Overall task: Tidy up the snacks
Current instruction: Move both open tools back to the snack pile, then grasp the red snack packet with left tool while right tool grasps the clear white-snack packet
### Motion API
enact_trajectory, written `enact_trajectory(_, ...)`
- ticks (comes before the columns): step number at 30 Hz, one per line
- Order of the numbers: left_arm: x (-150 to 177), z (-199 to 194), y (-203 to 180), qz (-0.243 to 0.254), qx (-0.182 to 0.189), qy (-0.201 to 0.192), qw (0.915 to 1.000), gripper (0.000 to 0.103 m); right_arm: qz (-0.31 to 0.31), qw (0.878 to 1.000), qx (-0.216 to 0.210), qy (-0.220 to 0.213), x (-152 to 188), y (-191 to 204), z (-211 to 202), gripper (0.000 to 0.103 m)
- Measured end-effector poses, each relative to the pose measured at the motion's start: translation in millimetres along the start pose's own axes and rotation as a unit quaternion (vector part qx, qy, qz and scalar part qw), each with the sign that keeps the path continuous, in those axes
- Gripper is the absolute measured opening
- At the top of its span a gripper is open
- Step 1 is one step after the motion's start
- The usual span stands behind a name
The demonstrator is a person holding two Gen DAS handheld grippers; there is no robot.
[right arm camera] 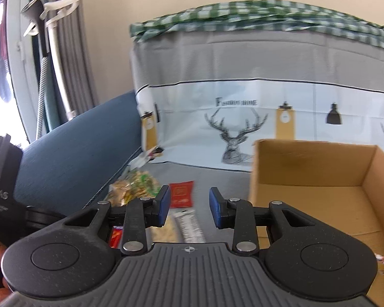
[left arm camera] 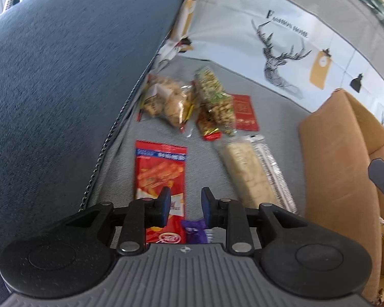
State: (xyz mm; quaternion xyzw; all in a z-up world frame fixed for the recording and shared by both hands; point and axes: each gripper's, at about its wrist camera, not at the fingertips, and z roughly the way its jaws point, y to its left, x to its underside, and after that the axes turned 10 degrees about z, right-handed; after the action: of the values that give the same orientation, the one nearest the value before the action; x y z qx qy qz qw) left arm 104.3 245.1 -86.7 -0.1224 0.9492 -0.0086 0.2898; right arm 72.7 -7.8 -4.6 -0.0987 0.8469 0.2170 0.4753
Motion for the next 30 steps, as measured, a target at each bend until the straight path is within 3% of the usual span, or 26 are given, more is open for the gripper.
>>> enact_trajectory(3, -0.4, 4.5, 2.3, -0.001, -0.011, 0.010, 0.9999, 0.035, -0.004, 1.000, -0.009, 0.013, 4.9, 11.1, 9.7, 0.035)
enact_trajectory(6, -0.3, 9.1, 3.4, -0.006, -0.024, 0.019, 0.9995, 0.049, -0.011, 0.999, -0.014, 0.028, 11.8, 20.7, 19.8, 0.035)
enact_trajectory(11, 0.3, 16.3, 9.8, -0.020, -0.039, 0.037, 0.9983, 0.060, -0.028, 0.998, -0.010, 0.063, 25.2, 35.0, 40.9, 0.035)
enact_trajectory(20, 1.5, 23.7, 13.5, -0.035, -0.037, 0.059, 0.9970, 0.065, -0.060, 0.988, 0.018, 0.141, 48.4, 44.4, 87.1, 0.036)
enact_trajectory(24, 2.1, 25.5, 14.4, -0.037, -0.034, 0.062, 0.9968, 0.066, -0.065, 0.983, 0.033, 0.168, 55.9, 44.0, 107.4, 0.043)
enact_trajectory(30, 2.6, 26.6, 16.3, -0.033, -0.033, 0.066, 0.9967, 0.067, -0.105, 0.978, 0.059, 0.170, 67.6, 52.8, 125.9, 0.053)
